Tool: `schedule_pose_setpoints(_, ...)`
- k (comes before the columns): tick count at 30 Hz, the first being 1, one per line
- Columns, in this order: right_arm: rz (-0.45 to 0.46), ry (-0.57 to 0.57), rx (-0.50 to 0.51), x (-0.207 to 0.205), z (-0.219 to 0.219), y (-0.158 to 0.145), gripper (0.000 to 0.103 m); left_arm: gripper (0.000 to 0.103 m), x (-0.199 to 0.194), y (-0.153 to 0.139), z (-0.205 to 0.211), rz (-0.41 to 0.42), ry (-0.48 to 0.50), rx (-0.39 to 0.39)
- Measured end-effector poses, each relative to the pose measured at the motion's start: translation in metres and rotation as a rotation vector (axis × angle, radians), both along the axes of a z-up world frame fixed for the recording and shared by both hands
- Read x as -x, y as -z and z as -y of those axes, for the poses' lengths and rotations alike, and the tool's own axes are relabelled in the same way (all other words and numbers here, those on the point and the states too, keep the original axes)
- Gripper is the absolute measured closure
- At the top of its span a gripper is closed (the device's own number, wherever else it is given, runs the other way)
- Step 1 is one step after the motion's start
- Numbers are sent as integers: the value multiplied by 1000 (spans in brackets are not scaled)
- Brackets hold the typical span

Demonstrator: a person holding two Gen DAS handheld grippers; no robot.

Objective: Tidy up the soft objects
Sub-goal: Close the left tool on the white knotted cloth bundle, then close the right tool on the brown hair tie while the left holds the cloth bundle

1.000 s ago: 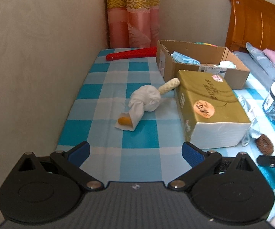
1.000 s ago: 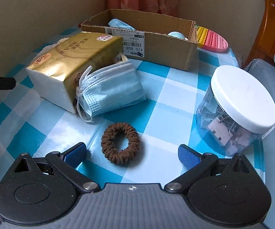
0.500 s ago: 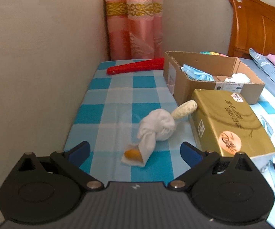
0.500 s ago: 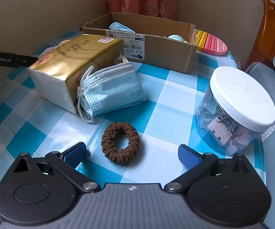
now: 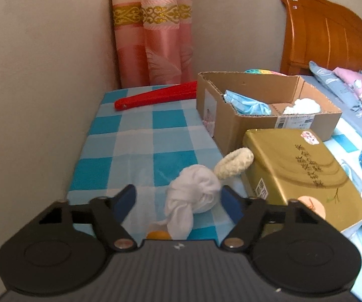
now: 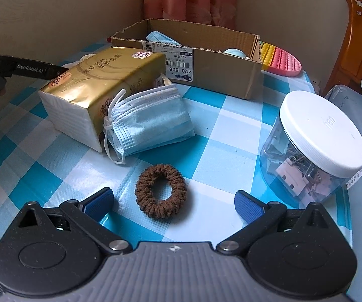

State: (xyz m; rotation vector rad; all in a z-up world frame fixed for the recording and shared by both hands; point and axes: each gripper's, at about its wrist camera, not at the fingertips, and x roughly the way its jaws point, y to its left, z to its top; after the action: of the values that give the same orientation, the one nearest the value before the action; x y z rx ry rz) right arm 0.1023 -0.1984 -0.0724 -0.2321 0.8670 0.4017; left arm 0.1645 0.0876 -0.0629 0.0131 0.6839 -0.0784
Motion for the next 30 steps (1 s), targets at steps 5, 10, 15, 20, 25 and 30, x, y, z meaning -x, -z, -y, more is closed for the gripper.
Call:
schedule_pose_setpoints(5,3,-1,-1,0,0,0,0,35,-8,7,-4,-34,30,46)
schedule_pose_setpoints(10,3,-1,-1,1,0,0,0,55,-14,11,-4,-58,44,77)
schedule_pose_setpoints(15,7,0,-3,1,0,1,0,59,-13,9,-4,-50,38,85)
schedule_pose_setpoints(20,13,1,-4,2,0,1,0,59,-5,-5,-3,-19,36,100)
schedule_pose_setpoints(25,11,-9,-5,5,-1,1,0,59,4,-23,-5,7,43,131)
schedule_pose_setpoints(30,6,-38,-6,8,-7,0,2,59,12,-42,-7,27,42,159)
